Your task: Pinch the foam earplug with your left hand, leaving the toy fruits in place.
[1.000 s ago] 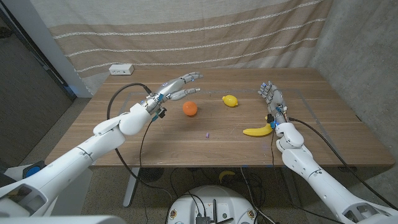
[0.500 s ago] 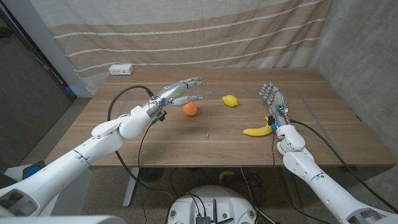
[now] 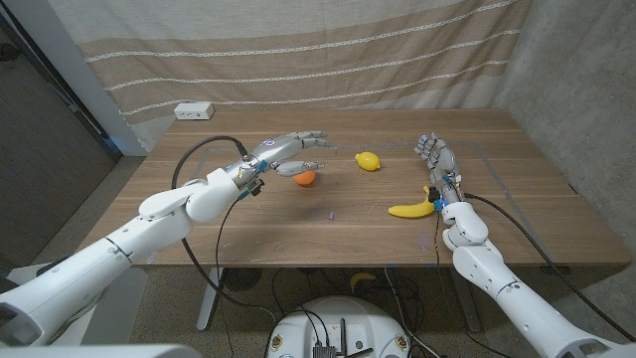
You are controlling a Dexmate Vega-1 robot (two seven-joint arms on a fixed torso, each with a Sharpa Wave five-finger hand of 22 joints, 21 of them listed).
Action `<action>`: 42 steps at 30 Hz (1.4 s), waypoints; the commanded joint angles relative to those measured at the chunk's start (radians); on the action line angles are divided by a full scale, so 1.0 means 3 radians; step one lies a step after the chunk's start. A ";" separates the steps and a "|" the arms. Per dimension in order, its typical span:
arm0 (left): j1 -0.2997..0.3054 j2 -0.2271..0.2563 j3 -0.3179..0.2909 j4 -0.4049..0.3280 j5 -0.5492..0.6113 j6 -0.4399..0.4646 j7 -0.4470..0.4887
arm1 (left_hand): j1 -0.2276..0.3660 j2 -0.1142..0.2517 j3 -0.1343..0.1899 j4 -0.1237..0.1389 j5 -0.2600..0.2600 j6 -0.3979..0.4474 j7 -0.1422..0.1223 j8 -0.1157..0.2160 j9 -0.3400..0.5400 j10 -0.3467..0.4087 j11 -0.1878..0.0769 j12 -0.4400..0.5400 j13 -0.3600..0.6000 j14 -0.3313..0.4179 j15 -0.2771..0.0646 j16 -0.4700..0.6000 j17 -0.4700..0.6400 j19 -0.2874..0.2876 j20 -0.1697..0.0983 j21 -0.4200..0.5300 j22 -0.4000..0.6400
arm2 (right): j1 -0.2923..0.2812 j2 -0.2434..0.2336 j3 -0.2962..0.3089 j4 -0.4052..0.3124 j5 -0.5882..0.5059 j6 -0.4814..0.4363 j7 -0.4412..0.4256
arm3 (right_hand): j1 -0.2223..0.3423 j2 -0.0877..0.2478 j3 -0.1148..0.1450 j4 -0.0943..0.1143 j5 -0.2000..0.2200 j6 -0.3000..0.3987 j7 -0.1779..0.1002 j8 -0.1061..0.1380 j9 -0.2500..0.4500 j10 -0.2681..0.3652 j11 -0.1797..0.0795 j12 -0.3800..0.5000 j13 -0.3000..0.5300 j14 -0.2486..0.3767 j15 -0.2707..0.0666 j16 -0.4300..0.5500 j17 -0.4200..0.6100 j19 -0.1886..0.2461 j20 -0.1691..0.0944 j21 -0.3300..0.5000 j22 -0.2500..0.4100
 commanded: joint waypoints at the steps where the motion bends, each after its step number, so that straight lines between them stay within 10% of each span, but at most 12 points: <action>1: -0.0092 0.0231 0.0021 -0.0175 0.0215 -0.0058 -0.0319 | 0.0086 0.0005 0.0043 -0.0003 0.0023 0.0052 -0.0013 0.0012 0.0005 0.0004 0.0013 -0.0021 0.0019 0.0007 0.0011 -0.0003 0.0010 0.0037 -0.0001 -0.0019 0.0015 | -0.0053 0.0014 0.0001 -0.0045 -0.0021 0.0027 -0.0039 | -0.0018 0.0020 -0.0003 -0.0023 0.0018 0.0035 0.0010 0.0014 0.0015 0.0034 -0.0011 0.0014 0.0011 0.0025 -0.0006 0.0037 0.0007 0.0019 0.0010 -0.0013 0.0019; 27: -0.0271 0.0445 0.0046 -0.0404 0.0811 -0.0194 -0.0709 | 0.0490 0.0004 0.0100 -0.0015 0.0031 0.0295 -0.0080 0.0043 0.0008 0.0016 -0.0048 -0.0041 0.0019 -0.0022 -0.0012 -0.0018 0.0009 0.0048 -0.0037 -0.0103 0.0015 | -0.0117 0.0037 -0.0017 -0.0125 -0.0090 0.0029 -0.0140 | -0.0035 0.0025 -0.0006 -0.0034 0.0020 0.0055 0.0011 0.0012 0.0018 0.0042 -0.0005 0.0018 0.0025 0.0031 -0.0003 0.0043 0.0008 0.0039 0.0014 -0.0049 0.0021; 42: -0.0450 0.0446 0.0148 -0.0433 0.1202 -0.0381 -0.0842 | 0.0882 -0.0352 0.0020 -0.0016 -0.0004 0.0611 -0.0229 0.0102 0.0007 0.0045 -0.0167 -0.0063 0.0016 -0.0118 -0.0127 -0.0046 0.0008 0.0136 -0.0133 -0.0194 0.0008 | -0.0101 0.0061 -0.0024 -0.0088 -0.0077 0.0038 -0.0127 | -0.0045 0.0029 -0.0007 -0.0038 0.0019 0.0070 0.0011 0.0012 0.0020 0.0061 -0.0002 0.0026 0.0034 0.0037 -0.0001 0.0048 0.0009 0.0056 0.0016 -0.0068 0.0021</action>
